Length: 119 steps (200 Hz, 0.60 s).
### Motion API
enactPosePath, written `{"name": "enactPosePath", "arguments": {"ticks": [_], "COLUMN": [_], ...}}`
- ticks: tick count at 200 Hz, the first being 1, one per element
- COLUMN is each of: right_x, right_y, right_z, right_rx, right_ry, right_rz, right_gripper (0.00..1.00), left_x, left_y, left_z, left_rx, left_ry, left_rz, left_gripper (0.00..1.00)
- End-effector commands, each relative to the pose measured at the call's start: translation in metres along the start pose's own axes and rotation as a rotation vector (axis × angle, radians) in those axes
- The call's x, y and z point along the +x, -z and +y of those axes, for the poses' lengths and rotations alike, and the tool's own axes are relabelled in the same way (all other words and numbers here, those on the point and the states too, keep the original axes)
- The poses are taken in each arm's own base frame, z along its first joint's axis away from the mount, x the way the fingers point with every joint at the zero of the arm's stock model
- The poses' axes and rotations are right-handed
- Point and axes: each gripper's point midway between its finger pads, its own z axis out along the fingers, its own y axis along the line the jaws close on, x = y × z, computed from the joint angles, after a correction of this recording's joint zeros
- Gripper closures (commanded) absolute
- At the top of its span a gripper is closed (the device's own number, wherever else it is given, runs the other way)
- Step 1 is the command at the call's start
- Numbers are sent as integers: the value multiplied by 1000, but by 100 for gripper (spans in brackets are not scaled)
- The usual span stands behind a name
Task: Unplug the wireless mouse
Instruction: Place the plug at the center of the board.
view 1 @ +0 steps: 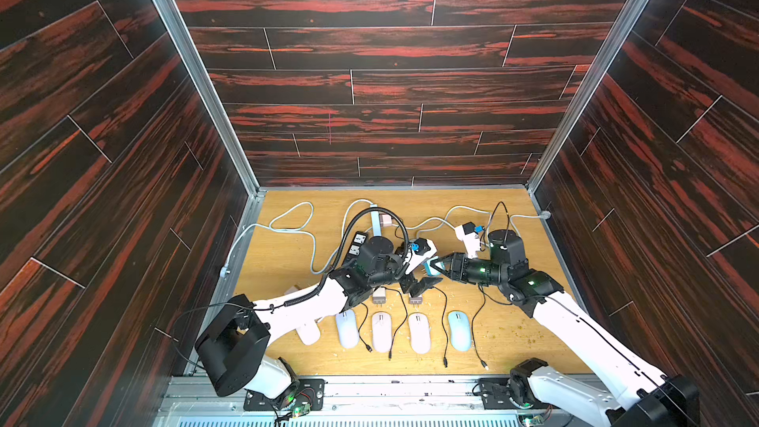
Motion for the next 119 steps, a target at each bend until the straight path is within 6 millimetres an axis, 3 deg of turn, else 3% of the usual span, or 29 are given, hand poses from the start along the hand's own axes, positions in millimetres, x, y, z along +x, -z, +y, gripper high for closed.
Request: {"name": "enactPosePath", "arguments": {"ticks": [1, 50, 98, 119], "right_x": [-4, 22, 42, 47], "right_y": [10, 13, 0, -5], "right_z": [-32, -112, -142, -154], "right_rx": [187, 411, 353, 341], "right_ry": [23, -41, -164, -204], "right_rz": [-65, -60, -18, -14], "right_gripper": [91, 97, 96, 96], "left_x": [-17, 18, 61, 77], "left_y": [17, 50, 86, 103], "left_z": [26, 93, 136, 144], "left_rx": [-178, -597, -822, -884], "left_ry": [114, 382, 659, 747], "left_rz": [-62, 0, 137, 224], "left_gripper": [0, 0, 0, 0]}}
